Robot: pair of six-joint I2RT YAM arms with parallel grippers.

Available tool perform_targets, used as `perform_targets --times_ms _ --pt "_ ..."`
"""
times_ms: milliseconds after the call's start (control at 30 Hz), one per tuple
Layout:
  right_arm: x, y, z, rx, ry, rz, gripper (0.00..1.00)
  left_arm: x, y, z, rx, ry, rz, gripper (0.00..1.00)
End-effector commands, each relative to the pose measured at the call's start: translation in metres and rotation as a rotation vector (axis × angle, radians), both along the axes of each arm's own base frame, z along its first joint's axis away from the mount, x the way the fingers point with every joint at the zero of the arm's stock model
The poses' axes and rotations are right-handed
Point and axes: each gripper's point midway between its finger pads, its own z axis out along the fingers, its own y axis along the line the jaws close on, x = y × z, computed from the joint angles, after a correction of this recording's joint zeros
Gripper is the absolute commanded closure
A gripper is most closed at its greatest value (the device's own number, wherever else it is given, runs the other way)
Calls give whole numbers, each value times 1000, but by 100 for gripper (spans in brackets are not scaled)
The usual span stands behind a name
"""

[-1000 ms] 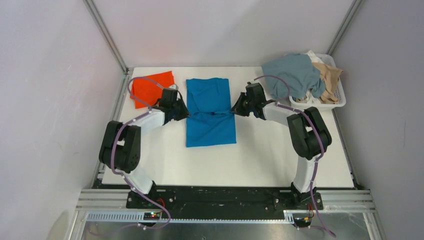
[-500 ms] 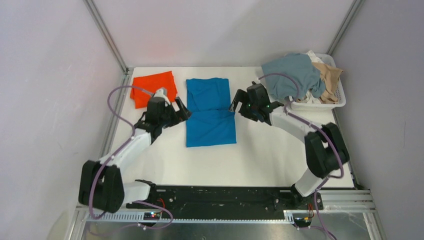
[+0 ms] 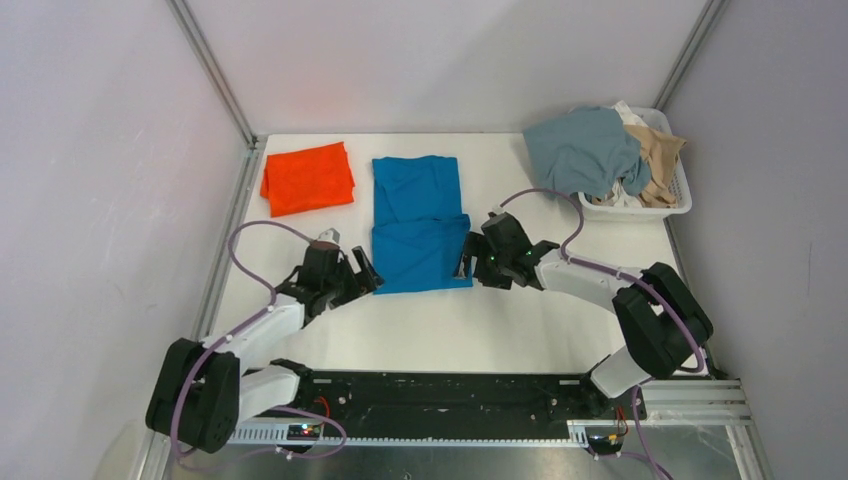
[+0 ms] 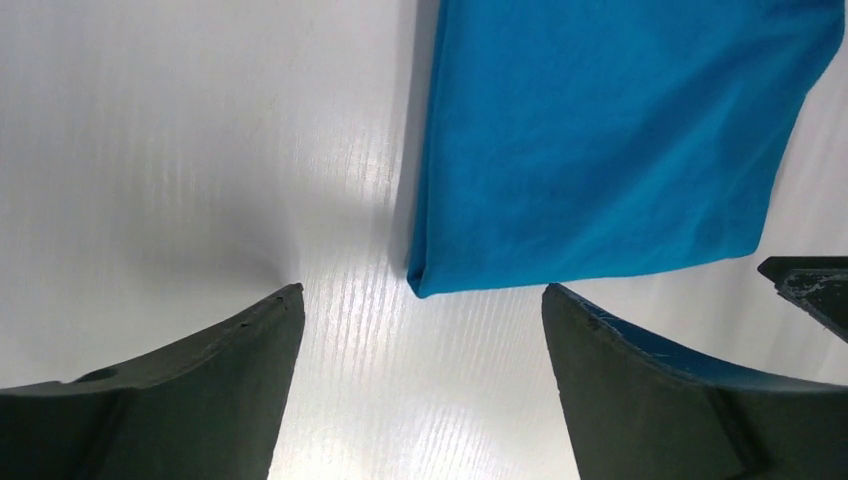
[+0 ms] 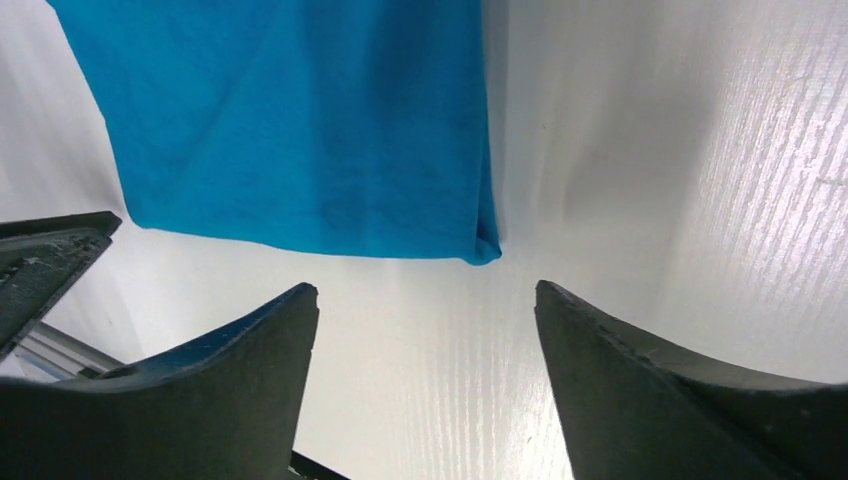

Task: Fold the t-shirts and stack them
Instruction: Grab one side of the 2/3 rectangular tshirt with both arms

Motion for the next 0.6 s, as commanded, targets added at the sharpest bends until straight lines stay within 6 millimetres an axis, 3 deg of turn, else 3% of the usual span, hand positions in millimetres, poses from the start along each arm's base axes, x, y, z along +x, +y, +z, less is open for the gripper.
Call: perform_targets --times_ms 0,100,233,333,433,567 --pt "6 1 -9 17 13 -38 21 12 -5 -2 -18 -6 20 14" --pt "8 0 -18 13 30 -50 31 14 -12 -8 -28 21 0 23" --pt "7 0 -26 21 51 -50 41 13 -14 -25 -14 80 -12 42" --pt "6 1 -32 21 63 -49 49 13 -16 -30 -12 97 -17 59" --pt "3 4 -36 33 88 -37 57 12 -19 -33 -17 110 -28 70" --pt "-3 7 -38 49 94 -27 69 11 -19 -36 -11 105 -24 96"
